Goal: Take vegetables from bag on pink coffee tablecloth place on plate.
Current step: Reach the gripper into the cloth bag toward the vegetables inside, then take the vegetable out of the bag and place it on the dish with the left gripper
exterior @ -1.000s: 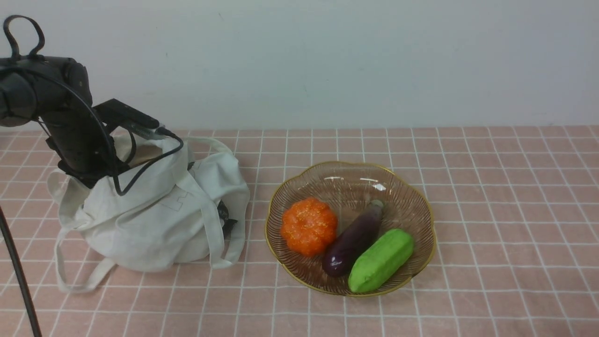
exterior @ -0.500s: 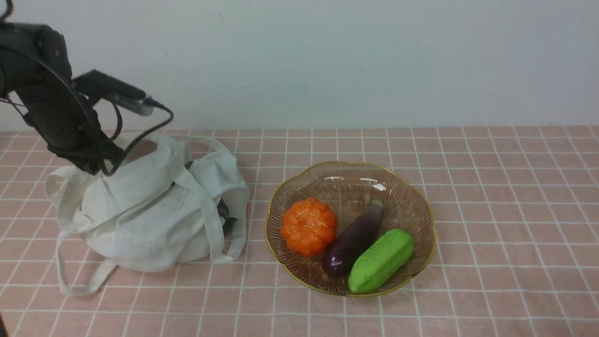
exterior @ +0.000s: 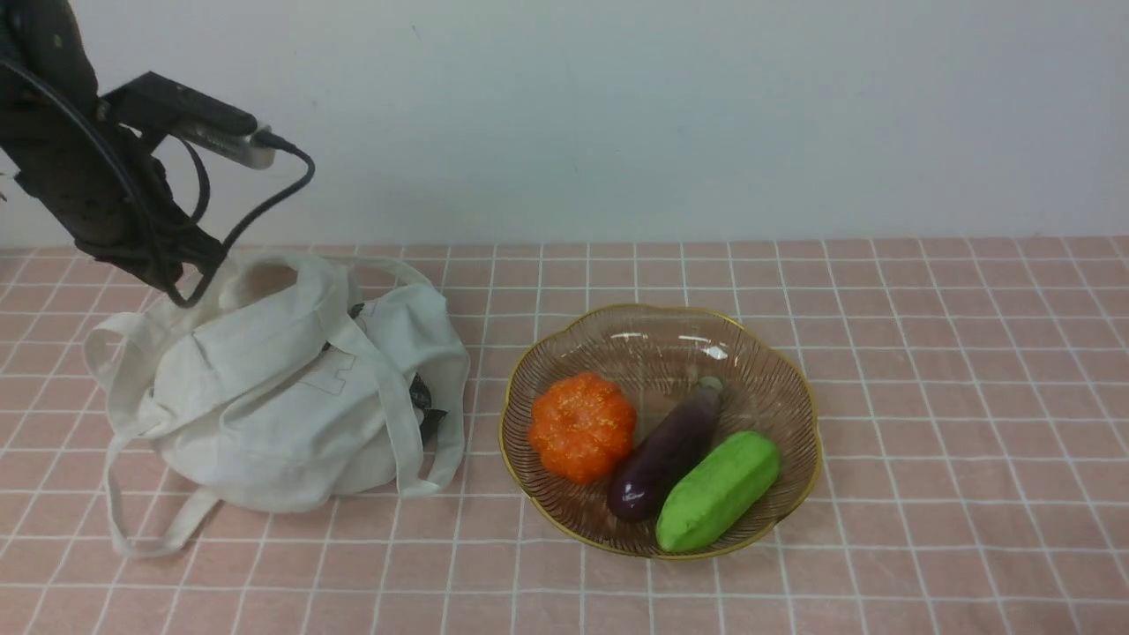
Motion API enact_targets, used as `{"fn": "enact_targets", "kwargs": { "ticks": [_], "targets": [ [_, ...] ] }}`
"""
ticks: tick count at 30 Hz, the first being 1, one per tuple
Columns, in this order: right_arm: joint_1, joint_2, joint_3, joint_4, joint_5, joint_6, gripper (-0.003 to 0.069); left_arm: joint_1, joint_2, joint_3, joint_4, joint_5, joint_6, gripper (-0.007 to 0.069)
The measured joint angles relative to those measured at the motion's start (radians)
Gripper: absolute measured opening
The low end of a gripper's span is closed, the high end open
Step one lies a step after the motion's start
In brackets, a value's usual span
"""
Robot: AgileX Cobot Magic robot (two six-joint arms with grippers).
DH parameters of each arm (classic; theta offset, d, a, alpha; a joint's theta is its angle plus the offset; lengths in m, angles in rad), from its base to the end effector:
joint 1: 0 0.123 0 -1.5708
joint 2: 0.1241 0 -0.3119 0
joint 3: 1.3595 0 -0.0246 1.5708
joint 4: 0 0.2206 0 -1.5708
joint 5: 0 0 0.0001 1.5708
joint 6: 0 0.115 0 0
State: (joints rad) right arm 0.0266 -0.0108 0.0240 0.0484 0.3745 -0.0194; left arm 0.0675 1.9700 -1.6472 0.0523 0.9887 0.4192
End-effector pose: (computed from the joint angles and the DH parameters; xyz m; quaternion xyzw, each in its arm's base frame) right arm 0.0180 0.0025 0.1650 -0.0056 0.8048 0.0226 0.5930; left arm 0.4138 0.0330 0.2575 0.1825 0.9677 0.0648 0.1615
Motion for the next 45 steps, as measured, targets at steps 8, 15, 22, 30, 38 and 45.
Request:
{"fn": "enact_targets", "kwargs": {
  "ticks": [8, 15, 22, 30, 38, 45],
  "targets": [
    [0.000, 0.000, 0.000, 0.000, 0.000, 0.001, -0.0015, 0.000, 0.135, 0.000, 0.055, -0.061, -0.008, 0.0399],
    [0.000, 0.000, 0.000, 0.000, 0.000, 0.002, -0.0015, 0.000, 0.196, 0.000, 0.061, -0.090, -0.010, 0.0546],
    [0.000, 0.000, 0.000, 0.000, 0.000, 0.002, -0.0015, 0.000, 0.215, -0.007, 0.058, -0.104, -0.014, 0.0481],
    [0.000, 0.000, 0.000, 0.000, 0.000, 0.002, -0.0015, 0.000, 0.178, -0.003, 0.051, -0.047, -0.108, 0.0481],
    [0.000, 0.000, 0.000, 0.000, 0.000, 0.002, -0.0015, 0.000, 0.006, 0.000, 0.043, 0.062, -0.135, 0.0480],
    [0.000, 0.000, 0.000, 0.000, 0.000, 0.002, -0.0015, 0.000, -0.106, 0.000, 0.022, 0.186, -0.147, 0.0479]
  ]
}}
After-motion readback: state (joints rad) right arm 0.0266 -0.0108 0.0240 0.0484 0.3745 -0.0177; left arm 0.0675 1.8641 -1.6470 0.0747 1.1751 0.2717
